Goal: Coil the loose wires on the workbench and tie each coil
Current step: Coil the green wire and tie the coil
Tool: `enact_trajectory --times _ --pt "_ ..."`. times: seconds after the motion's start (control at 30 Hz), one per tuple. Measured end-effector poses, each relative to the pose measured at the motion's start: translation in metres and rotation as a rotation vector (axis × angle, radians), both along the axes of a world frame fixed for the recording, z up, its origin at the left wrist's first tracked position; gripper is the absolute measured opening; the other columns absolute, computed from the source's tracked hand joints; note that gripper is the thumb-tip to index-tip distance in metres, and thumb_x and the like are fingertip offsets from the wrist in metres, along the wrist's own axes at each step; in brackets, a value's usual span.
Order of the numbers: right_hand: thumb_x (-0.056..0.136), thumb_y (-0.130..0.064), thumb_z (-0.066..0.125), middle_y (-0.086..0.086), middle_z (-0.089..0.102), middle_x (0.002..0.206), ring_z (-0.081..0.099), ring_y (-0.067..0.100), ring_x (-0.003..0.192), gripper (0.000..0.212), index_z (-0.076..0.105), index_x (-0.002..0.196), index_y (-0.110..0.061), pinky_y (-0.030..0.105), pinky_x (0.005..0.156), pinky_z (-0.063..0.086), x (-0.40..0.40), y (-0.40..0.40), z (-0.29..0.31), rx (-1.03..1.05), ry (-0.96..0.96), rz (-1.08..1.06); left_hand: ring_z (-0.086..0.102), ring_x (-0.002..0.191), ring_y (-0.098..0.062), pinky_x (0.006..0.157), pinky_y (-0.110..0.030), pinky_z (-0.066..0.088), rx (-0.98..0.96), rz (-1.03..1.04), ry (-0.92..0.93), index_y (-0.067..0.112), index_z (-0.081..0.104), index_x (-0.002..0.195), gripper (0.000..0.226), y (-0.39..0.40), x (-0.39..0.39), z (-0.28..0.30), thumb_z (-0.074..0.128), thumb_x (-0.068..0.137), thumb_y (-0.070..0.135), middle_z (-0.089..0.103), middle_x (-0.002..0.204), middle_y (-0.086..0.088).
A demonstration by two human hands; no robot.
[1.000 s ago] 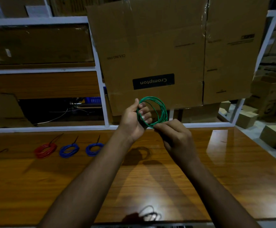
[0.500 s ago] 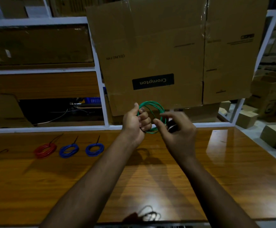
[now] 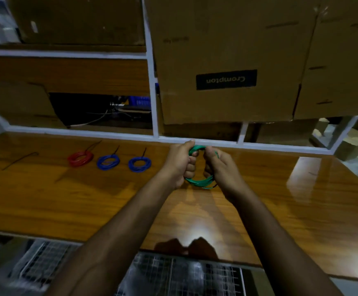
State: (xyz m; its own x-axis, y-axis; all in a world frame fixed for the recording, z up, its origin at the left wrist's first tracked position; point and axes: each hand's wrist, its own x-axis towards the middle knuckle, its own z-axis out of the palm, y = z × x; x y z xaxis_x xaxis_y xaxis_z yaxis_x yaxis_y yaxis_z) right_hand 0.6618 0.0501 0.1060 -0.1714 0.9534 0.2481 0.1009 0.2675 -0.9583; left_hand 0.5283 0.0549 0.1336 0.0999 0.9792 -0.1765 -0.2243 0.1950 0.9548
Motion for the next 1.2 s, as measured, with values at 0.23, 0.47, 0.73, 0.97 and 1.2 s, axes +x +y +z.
enact_trajectory --times 0.23,0.47,0.73,0.97,1.2 --pt "0.106 -0.024 0.034 0.002 0.043 0.062 0.038 0.013 0.049 0.032 0.051 0.084 -0.008 0.026 0.047 0.035 -0.057 -0.011 -0.053 -0.417 0.270 0.027 0.023 0.033 -0.006 0.034 -0.019 0.015 -0.194 0.215 0.015 0.009 0.052 0.075 0.034 -0.013 -0.044 -0.061 0.042 0.104 0.024 0.034 0.045 0.007" --pt "0.108 -0.025 0.036 -0.001 0.042 0.058 0.040 0.012 0.048 0.029 0.061 0.096 -0.014 0.029 0.044 0.035 -0.131 -0.013 -0.097 -0.293 0.093 -0.139 0.033 0.040 -0.007 0.038 -0.019 0.024 -0.316 0.258 -0.257 0.002 0.054 0.083 0.027 -0.023 -0.117 -0.093 0.035 0.100 0.011 0.045 0.055 0.000" --pt "0.108 -0.022 0.035 0.006 0.046 0.062 0.038 0.012 0.046 0.027 0.060 0.107 -0.014 0.026 0.042 0.032 -0.248 -0.008 -0.100 -0.181 0.172 -0.166 0.052 0.051 -0.008 0.047 -0.018 0.040 -0.251 0.250 -0.315 0.003 0.062 0.085 0.027 -0.025 -0.234 -0.100 0.047 0.103 0.016 0.057 0.065 -0.002" --pt "0.104 -0.033 0.036 0.015 0.062 0.081 0.049 0.017 0.056 0.029 0.062 0.104 -0.020 0.032 0.047 0.039 -0.351 -0.013 -0.109 -0.157 0.136 -0.284 0.044 0.041 -0.008 0.040 -0.020 0.037 -0.328 0.171 -0.424 0.009 0.055 0.081 0.037 -0.031 -0.326 -0.106 0.037 0.106 0.029 0.048 0.052 0.002" --pt "0.102 -0.039 0.039 -0.004 0.060 0.075 0.056 0.015 0.067 0.029 0.060 0.111 -0.021 0.042 0.062 0.048 -0.415 -0.021 -0.112 -0.236 0.083 -0.217 0.024 0.029 -0.004 0.030 -0.017 0.023 -0.389 0.195 -0.561 0.013 0.045 0.077 0.038 -0.030 -0.388 -0.109 0.033 0.107 0.033 0.029 0.041 0.007"
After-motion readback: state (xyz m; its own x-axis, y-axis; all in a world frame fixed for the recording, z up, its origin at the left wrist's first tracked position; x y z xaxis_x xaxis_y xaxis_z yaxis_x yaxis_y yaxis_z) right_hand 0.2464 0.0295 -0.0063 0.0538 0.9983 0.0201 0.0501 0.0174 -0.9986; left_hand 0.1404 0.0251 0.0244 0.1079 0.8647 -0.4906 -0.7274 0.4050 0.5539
